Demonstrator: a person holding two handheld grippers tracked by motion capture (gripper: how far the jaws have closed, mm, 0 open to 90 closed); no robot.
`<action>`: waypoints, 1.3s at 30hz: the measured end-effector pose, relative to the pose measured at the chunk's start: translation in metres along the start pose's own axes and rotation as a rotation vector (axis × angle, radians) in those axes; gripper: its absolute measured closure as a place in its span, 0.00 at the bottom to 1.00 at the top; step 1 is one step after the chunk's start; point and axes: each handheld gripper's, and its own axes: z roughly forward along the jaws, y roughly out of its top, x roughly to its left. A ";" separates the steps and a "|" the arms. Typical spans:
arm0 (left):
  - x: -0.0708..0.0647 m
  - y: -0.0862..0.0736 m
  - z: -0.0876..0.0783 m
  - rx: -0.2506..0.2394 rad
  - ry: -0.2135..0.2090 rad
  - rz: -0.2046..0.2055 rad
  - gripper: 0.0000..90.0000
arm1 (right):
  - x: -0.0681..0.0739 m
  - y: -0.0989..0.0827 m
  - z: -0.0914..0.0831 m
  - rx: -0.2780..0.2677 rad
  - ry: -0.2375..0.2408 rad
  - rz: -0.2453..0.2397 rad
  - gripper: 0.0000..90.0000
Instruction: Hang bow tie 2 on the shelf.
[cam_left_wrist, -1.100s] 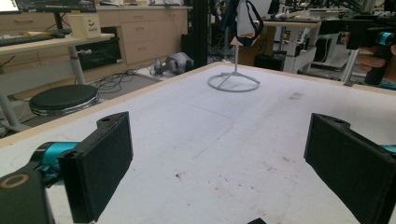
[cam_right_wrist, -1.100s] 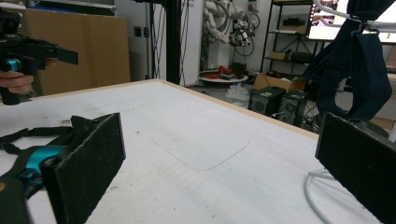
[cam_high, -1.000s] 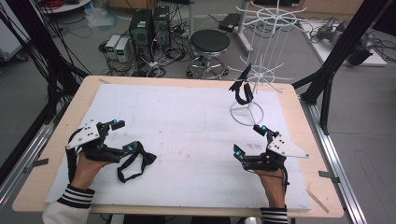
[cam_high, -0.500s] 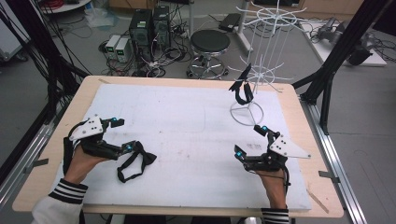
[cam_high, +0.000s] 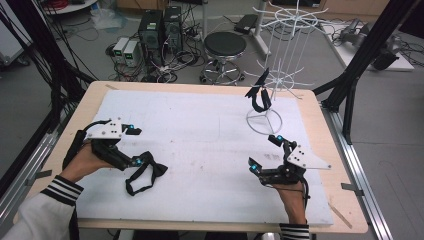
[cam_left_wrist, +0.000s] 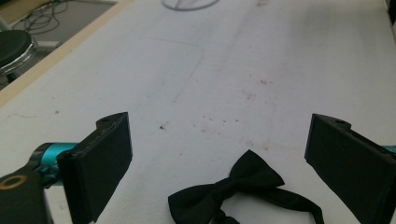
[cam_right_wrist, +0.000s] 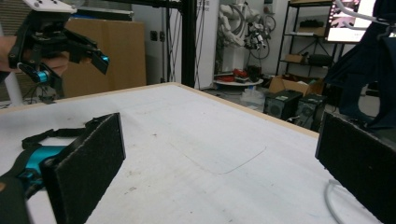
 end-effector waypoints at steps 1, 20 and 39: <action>0.000 0.002 0.001 0.013 -0.012 0.010 0.09 | 0.000 0.000 0.000 0.001 0.004 -0.004 0.01; 0.015 0.007 0.024 0.329 -0.106 0.181 0.23 | 0.000 0.001 0.001 -0.017 0.034 0.014 0.01; 0.026 -0.005 0.042 0.514 -0.141 0.299 0.45 | 0.001 0.005 0.000 -0.034 0.044 0.007 0.01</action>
